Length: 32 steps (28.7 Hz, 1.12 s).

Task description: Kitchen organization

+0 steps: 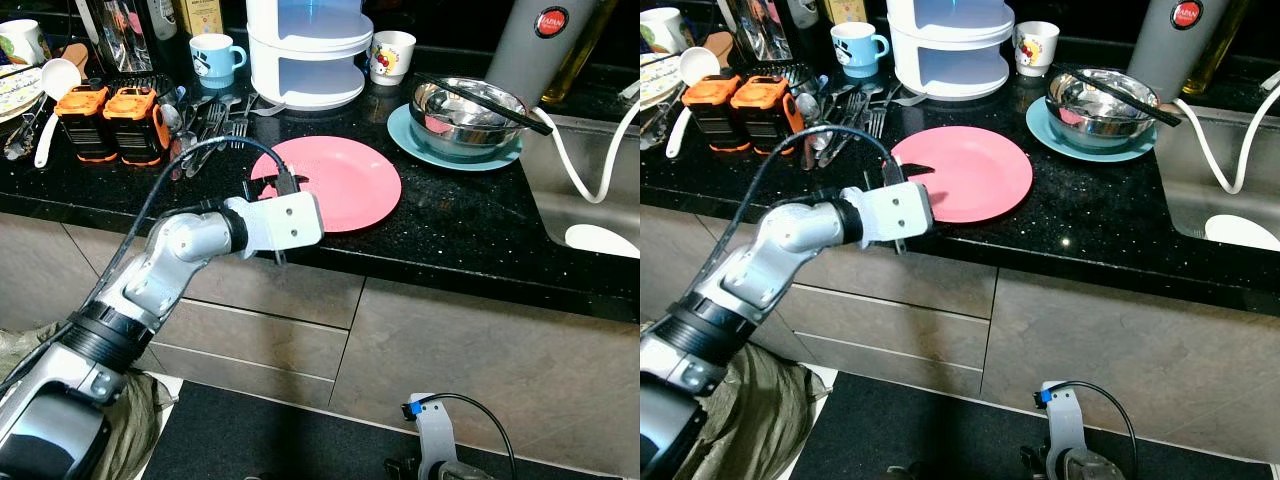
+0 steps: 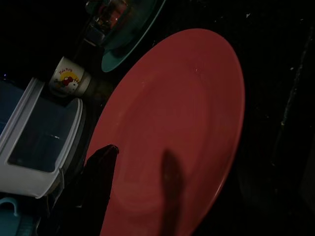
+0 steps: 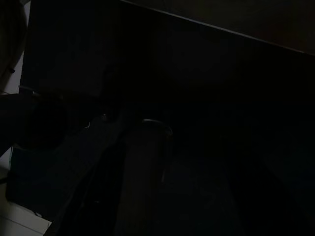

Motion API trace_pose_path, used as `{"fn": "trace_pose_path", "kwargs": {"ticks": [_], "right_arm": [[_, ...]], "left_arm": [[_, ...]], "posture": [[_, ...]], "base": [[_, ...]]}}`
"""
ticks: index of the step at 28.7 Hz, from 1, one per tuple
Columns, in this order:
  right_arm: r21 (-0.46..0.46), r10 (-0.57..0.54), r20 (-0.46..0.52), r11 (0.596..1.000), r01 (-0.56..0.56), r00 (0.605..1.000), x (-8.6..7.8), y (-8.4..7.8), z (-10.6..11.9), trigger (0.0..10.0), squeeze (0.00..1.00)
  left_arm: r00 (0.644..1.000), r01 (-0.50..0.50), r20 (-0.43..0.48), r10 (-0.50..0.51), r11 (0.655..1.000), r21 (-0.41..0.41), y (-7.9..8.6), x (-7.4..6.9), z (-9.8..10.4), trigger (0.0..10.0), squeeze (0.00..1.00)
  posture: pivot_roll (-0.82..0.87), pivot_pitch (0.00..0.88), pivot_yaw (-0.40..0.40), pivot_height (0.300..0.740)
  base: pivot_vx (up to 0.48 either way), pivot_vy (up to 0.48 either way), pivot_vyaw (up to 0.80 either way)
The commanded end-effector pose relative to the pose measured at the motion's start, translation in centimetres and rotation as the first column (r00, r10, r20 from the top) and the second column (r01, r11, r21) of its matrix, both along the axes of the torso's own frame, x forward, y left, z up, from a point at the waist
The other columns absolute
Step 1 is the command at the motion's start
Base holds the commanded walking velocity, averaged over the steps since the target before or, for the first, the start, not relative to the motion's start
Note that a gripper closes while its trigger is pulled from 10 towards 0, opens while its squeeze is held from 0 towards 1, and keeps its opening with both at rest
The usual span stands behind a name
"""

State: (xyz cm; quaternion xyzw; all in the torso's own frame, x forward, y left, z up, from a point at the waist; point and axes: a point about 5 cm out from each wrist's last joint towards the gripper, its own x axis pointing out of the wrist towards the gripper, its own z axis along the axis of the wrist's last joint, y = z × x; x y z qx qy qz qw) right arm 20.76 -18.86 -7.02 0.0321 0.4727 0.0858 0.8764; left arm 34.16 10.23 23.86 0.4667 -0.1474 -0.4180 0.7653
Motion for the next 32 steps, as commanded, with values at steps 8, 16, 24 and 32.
{"fn": "trace_pose_path", "kwargs": {"ticks": [8, 16, 24, 32], "right_arm": [[0.001, -0.027, -0.007, 1.000, 0.027, 1.000, -0.5, -0.2, -0.3, 10.0, 0.00], [0.002, -0.032, -0.006, 0.999, 0.032, 0.999, -0.5, -0.2, -0.3, 10.0, 0.00], [0.009, -0.041, -0.004, 0.999, 0.041, 0.999, -0.5, -0.2, -0.3, 10.0, 0.00], [0.017, -0.047, -0.001, 0.999, 0.047, 0.999, -0.5, -0.1, -0.3, 10.0, 0.00]], "left_arm": [[0.998, 0.003, -0.056, 0.001, 0.998, 0.071, 0.6, 0.3, -1.5, 0.0, 0.00], [0.997, 0.004, -0.072, 0.003, 0.995, 0.099, 0.9, 0.3, -1.8, 0.0, 0.00], [0.997, 0.011, -0.083, -0.004, 0.996, 0.085, 0.9, 0.1, -1.9, 0.0, 0.00], [0.998, 0.039, -0.045, -0.044, 0.994, -0.101, 0.1, -0.3, 0.9, 0.0, 0.00]], "posture": [[0.00, 0.128, -0.004, 0.740], [0.01, 0.127, -0.004, 0.740], [0.01, 0.126, -0.007, 0.740], [0.01, 0.123, -0.005, 0.740]], "base": [[0.000, 0.000, 0.00], [0.000, 0.000, 0.00], [0.000, 0.000, 0.00], [0.000, 0.000, 0.00]]}}
